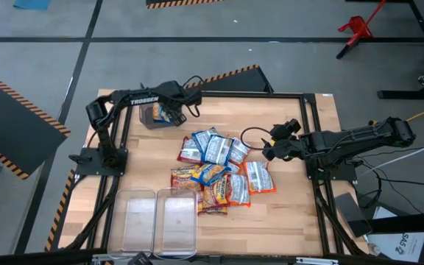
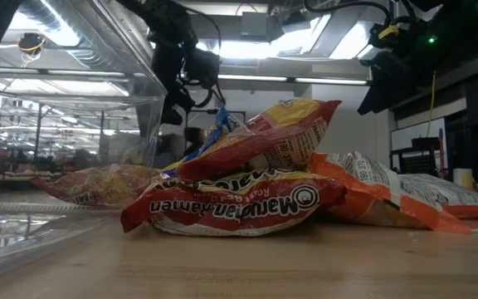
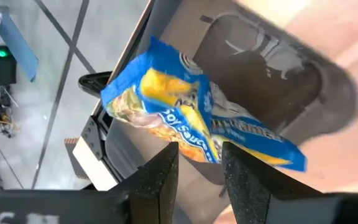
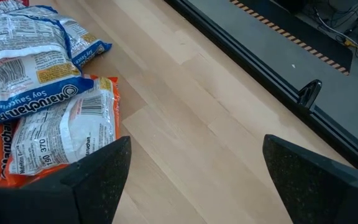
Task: Sort Maruchan noodles
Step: Put the blue noodle pack into the black bin
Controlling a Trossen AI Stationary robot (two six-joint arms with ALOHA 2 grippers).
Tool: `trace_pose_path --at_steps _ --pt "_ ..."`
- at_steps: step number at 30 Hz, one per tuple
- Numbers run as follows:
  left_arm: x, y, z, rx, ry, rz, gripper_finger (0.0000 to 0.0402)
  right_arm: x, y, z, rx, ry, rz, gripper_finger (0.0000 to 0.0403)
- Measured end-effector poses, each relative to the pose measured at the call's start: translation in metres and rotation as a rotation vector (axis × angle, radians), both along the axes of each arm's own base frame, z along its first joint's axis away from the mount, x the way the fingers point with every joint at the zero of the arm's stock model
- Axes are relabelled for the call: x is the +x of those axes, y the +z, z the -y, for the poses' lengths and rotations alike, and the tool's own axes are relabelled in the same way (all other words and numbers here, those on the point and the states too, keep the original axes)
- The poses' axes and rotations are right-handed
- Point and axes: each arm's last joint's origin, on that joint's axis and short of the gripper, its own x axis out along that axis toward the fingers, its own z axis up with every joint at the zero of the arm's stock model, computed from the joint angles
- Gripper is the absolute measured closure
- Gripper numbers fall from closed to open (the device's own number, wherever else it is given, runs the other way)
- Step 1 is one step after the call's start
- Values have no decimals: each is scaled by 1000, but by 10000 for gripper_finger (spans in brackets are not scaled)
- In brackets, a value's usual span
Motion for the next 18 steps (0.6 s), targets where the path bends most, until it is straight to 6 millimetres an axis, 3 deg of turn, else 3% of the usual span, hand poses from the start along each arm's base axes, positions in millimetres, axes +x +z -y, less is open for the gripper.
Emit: trace_pose_path --at_steps 5,8,12,18 --pt "12 23 12 17 -47 31 287 0 0 0 0 0 0 52" --pt "17 37 10 31 -88 55 287 0 0 0 0 0 0 52" --pt "8 44 -14 40 -48 84 287 0 0 0 0 0 0 52" --pt "-12 42 -55 -113 28 250 287 0 0 0 0 1 0 52"
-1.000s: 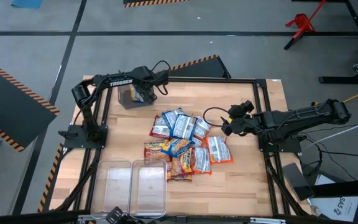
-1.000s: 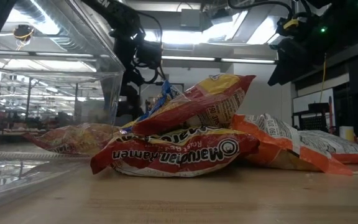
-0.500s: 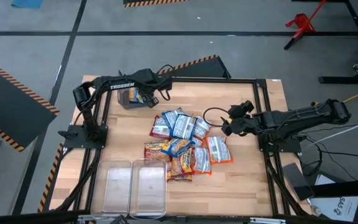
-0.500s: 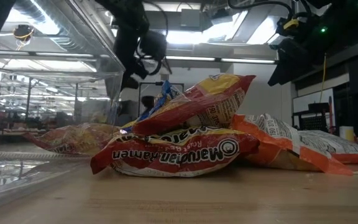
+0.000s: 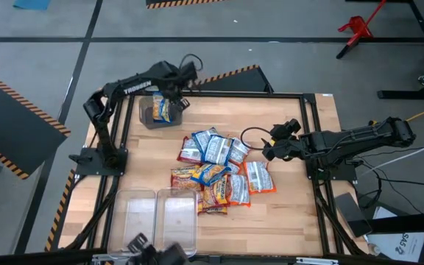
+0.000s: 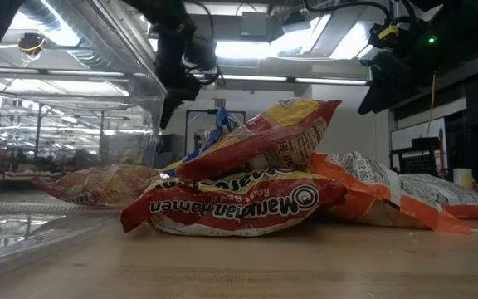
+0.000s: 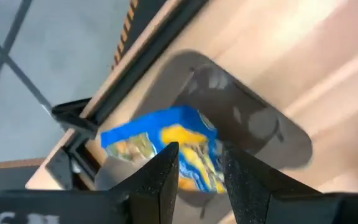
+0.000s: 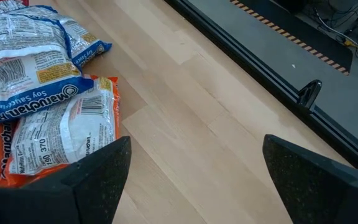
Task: Sort Maruchan noodles
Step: Put the blue noodle pack into the black bin
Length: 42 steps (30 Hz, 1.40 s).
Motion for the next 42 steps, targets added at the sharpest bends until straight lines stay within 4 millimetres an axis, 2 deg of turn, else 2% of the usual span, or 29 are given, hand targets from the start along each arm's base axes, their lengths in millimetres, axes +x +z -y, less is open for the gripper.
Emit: trace_pose_path --at_steps 5,10,19,25,29,33,38,42 --pt "-17 1 -18 83 113 -61 287 0 0 0 0 0 0 52" --pt "-20 -1 -22 26 87 -23 287 0 0 0 0 0 0 52" --pt "-26 -37 -18 -135 26 0 287 0 0 0 0 0 0 52" --pt "-19 -39 -11 -232 -57 78 287 0 0 0 0 0 0 52" --pt "-12 -39 -1 -311 -182 110 294 0 0 0 0 0 0 52" --pt "-9 -39 3 -254 -94 70 298 0 0 0 0 0 0 52" --pt "-19 -38 1 -66 96 -118 298 0 0 0 0 0 0 52" --pt "-18 -37 0 -41 104 -107 300 0 0 0 0 0 0 52"
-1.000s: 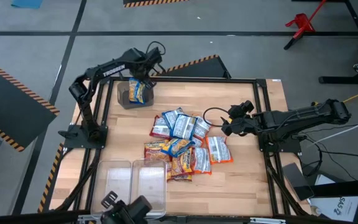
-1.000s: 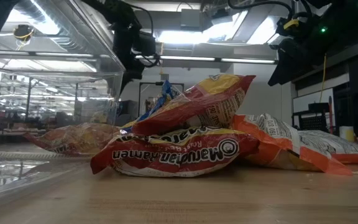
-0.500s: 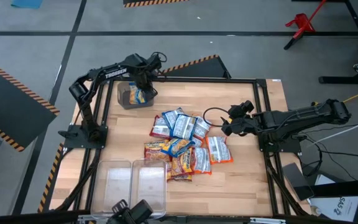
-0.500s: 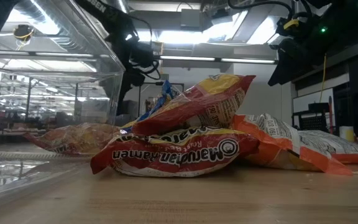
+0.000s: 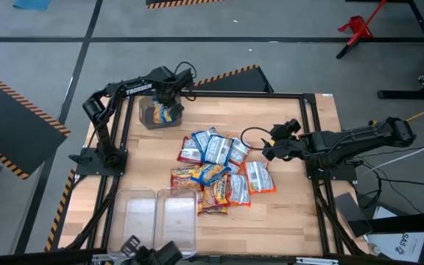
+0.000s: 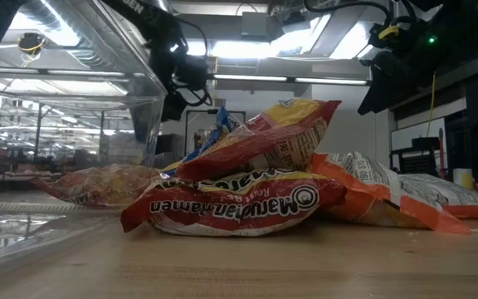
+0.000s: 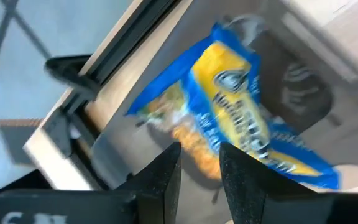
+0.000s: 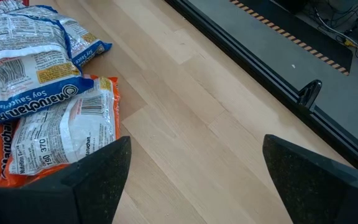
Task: Sort Maruchan noodles
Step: Put the blue noodle pack into the black bin
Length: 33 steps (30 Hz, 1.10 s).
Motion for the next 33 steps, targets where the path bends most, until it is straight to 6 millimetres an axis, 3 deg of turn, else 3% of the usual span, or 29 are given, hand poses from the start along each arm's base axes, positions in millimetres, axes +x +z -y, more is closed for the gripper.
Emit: trace_pose_path --at_steps 9,23,27,33 --pt "2 -11 -12 -49 52 76 318 0 0 0 0 0 0 52" --pt "25 -31 -15 -147 15 252 321 0 0 0 -1 0 0 52" --pt "26 -17 -11 -154 27 271 321 0 0 0 -1 0 0 52" --pt "14 18 9 -3 28 113 322 0 0 0 0 0 0 52"
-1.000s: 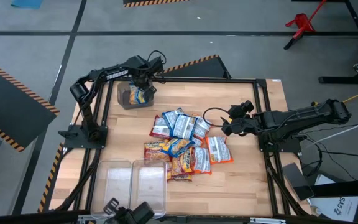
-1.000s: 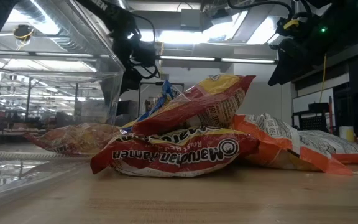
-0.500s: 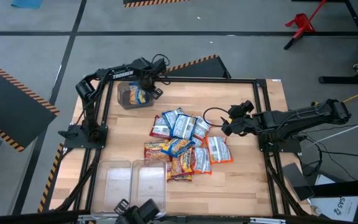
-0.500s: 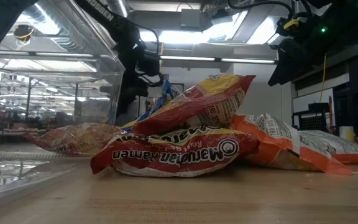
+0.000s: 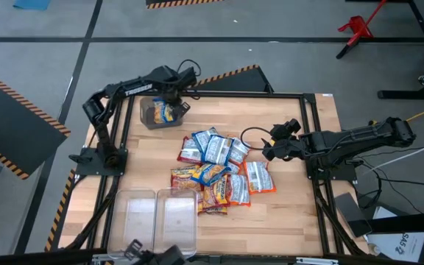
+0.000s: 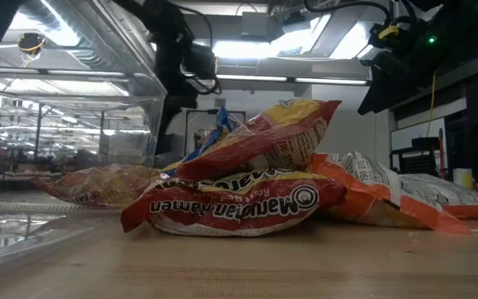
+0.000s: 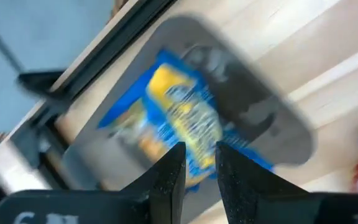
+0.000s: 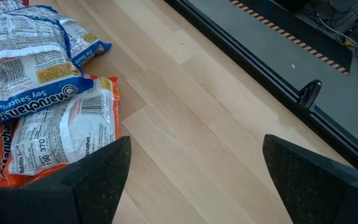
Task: Sort Maruchan noodles
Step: Put the blue noodle pack into the black bin
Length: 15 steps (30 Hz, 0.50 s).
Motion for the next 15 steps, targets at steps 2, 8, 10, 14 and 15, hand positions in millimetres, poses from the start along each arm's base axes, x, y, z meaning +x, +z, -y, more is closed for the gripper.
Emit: trace_pose_path --at_steps 2,8,10,14,15 --pt "-7 -1 -1 1 31 -40 322 0 0 0 -1 0 0 52" --pt "-15 -29 -9 -15 76 -4 322 0 0 0 -7 -5 1 52" --pt "-17 -41 -9 -44 83 30 322 0 0 0 -7 -4 1 52" --pt "-20 -60 -7 -93 85 79 322 0 0 0 -8 -3 0 52" --pt "-20 -63 -6 -100 84 83 322 0 0 0 -9 -3 -1 52"
